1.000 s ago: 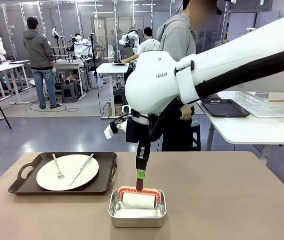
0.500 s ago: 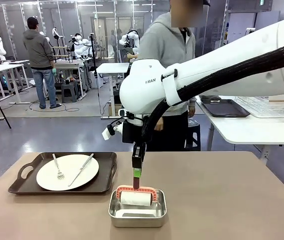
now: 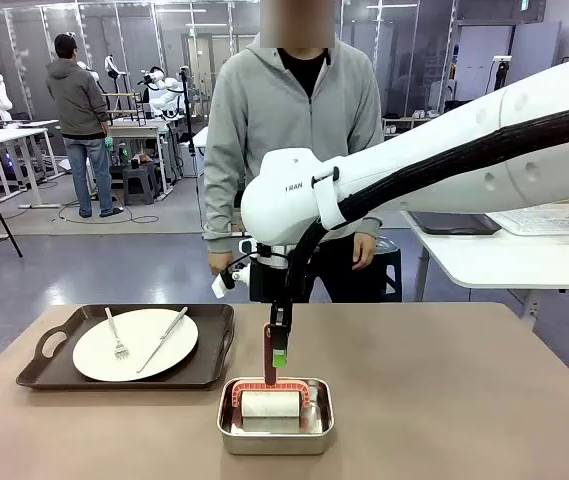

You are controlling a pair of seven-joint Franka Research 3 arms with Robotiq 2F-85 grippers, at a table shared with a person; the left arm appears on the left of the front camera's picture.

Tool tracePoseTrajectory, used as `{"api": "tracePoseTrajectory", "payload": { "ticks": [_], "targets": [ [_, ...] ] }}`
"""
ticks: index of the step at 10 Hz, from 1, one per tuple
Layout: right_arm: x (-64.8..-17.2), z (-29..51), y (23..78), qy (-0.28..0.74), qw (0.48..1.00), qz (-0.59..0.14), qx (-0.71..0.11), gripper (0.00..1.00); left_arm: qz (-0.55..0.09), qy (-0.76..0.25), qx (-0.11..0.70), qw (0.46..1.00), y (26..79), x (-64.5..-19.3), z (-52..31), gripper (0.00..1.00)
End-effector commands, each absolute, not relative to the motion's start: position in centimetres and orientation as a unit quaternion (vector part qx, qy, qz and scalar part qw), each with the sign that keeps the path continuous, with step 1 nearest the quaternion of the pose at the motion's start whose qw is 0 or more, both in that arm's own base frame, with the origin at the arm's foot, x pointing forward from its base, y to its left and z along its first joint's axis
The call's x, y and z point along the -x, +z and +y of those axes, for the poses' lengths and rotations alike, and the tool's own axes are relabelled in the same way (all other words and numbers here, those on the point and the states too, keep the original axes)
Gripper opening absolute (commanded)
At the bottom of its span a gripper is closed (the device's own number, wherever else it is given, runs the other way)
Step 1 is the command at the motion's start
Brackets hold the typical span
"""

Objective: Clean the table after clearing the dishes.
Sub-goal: Place the Lint Roller back on top of the Airtight Container.

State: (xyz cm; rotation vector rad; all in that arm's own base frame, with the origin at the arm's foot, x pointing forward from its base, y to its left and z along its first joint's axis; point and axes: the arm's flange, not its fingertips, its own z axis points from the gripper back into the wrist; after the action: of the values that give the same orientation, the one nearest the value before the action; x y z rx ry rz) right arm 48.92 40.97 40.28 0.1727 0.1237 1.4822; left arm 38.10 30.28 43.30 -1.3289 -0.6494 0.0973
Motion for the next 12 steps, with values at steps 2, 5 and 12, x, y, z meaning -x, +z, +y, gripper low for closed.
{"api": "tracePoseTrajectory", "payload": {
  "ticks": [2, 5, 12],
  "targets": [
    [-49.2, 41.5, 41.0, 0.675, 0.731, 0.059, -0.077, 0.32, -0.297, 0.041, 0.608, 0.735, 43.5, -37.7, 30.4, 1.0],
    [-49.2, 41.5, 41.8, 0.674, 0.733, 0.054, -0.072, 0.41, -0.297, 0.041, 0.608, 0.735, 43.5, -37.7, 30.4, 1.0],
    [-49.2, 41.3, 42.5, 0.676, 0.732, 0.051, -0.066, 1.0, -0.297, 0.041, 0.608, 0.735, 43.5, -37.7, 30.4, 1.0]
  ]
}}
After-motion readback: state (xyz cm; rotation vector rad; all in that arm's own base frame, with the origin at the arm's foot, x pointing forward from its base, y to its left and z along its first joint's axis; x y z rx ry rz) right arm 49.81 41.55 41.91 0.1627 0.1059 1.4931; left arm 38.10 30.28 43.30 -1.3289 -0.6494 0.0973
